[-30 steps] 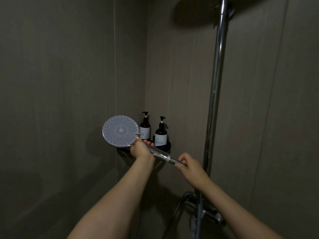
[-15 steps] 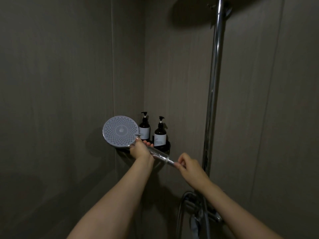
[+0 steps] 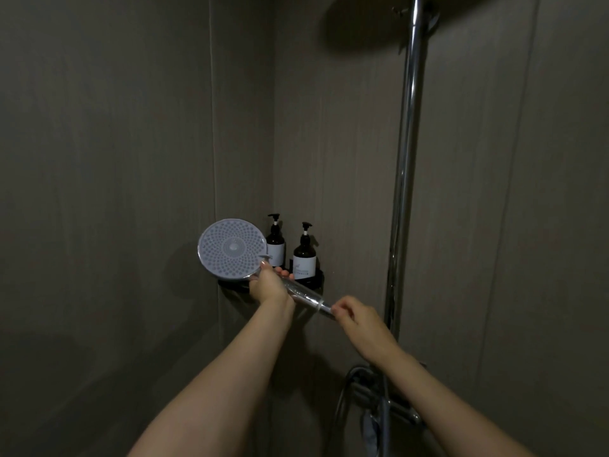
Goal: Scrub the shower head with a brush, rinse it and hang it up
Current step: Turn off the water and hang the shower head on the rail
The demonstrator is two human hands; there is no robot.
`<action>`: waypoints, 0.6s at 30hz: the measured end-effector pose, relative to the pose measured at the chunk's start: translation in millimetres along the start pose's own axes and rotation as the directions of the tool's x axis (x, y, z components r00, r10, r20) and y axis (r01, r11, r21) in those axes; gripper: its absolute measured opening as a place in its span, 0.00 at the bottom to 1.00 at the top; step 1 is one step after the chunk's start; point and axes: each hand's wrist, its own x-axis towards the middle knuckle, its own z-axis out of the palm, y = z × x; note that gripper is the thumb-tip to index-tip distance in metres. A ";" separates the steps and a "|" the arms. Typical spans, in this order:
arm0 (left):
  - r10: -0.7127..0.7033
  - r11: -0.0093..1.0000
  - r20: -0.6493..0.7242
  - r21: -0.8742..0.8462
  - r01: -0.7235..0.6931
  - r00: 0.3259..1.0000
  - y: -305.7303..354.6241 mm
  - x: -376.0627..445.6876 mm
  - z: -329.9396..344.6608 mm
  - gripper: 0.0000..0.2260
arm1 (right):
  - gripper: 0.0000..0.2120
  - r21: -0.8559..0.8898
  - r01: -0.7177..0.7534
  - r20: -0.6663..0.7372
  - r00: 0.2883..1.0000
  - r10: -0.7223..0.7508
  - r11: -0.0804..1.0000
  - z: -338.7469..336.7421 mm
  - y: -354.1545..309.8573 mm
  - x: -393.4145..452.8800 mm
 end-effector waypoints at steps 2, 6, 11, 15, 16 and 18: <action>0.000 1.000 0.010 -0.002 0.000 1.000 -0.2 0.0 0.2 0.11 | 0.04 -0.018 0.003 0.005 1.000 -0.003 1.000 -0.5 -0.4 1.1; 0.000 1.000 0.015 0.003 0.000 1.000 0.6 -0.9 -0.2 0.08 | 0.05 0.010 -0.017 0.013 1.000 0.017 1.000 1.0 0.1 3.5; 0.001 1.000 0.016 0.014 -0.001 1.000 0.0 2.6 -1.6 0.10 | 0.07 0.008 -0.006 0.009 1.000 0.006 1.000 3.2 0.5 5.2; 0.000 1.000 0.011 0.023 0.000 1.000 1.3 5.5 -1.9 0.11 | 0.06 -0.043 -0.003 0.033 0.999 0.004 0.999 3.8 1.1 8.5; -0.003 1.000 0.013 0.023 0.003 1.000 1.5 5.1 -1.4 0.10 | 0.06 -0.040 -0.001 0.030 1.000 0.003 0.999 3.8 1.3 8.9; 0.000 1.000 0.018 0.023 -0.001 1.000 1.8 4.9 -0.4 0.10 | 0.05 -0.016 -0.001 0.015 1.000 0.002 1.000 3.6 0.4 9.2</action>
